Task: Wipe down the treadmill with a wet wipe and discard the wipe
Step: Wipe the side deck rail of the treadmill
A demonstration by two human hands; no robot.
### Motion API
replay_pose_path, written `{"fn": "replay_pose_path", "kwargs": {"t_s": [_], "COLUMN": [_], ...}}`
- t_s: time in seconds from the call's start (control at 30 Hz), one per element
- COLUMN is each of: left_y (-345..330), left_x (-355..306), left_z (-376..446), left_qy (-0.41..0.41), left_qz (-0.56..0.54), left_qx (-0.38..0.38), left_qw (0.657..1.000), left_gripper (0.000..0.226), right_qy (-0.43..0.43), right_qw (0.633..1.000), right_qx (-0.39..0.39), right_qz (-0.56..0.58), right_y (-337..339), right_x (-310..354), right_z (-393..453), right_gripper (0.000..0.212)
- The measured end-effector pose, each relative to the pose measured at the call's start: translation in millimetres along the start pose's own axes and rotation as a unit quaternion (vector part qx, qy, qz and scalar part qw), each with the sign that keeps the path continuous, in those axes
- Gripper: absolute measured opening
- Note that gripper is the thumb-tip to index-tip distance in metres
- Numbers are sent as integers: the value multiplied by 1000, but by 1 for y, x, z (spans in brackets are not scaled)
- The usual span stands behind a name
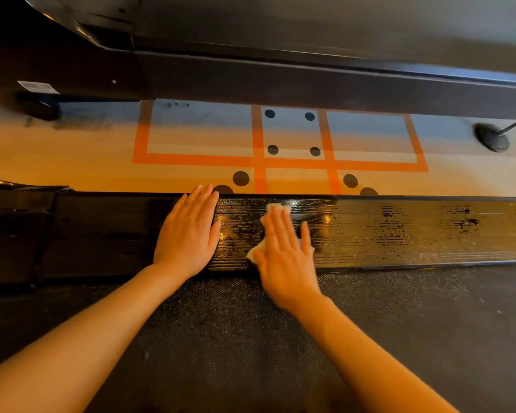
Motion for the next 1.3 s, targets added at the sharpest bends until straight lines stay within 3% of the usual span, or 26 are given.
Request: {"fn": "replay_pose_path", "kwargs": {"t_s": [0.17,0.37,0.47,0.57,0.73,0.9,1.07,1.3], "left_y": [1,3,2,2,3,3,2,0], "left_x": [0,0,0,0,-1,0,1,1], "left_z": [-1,-1,-1,-2,-3,-3,-2,-1], "left_qy": [0,-2,-3,-2,-1,2,2,3], "left_qz": [-9,-20,-25,-28,-34,-35,-33,-27], "left_qx": [-1,3,3,4,2,9,11,10], "left_qw": [1000,1000,1000,1000,999,999,999,1000], "left_gripper": [56,58,58,58,57,58,58,58], "right_qy": [13,-107,-144,-89,32,51,13,60], "right_qw": [1000,993,987,994,997,989,990,990], "right_qx": [-19,-31,-43,-38,-41,-39,-23,-16], "right_qz": [-14,35,58,59,-53,-134,-136,-123], "right_y": [-3,4,2,-1,-20,-20,-18,-16], "right_x": [0,-74,-77,-38,38,18,-26,31], "right_z": [-9,-33,-34,-29,-13,-16,-28,-4], "right_gripper": [68,73,74,74,68,69,71,70]}}
Point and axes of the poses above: each hand's wrist, its own z-axis towards the middle knuckle, its own y-axis out of the back of the hand, x = y × z, the point moved 9 cm from there along z, towards the middle knuckle, and after that the axes turned 11 degrees about x, right-handed, at the moved point
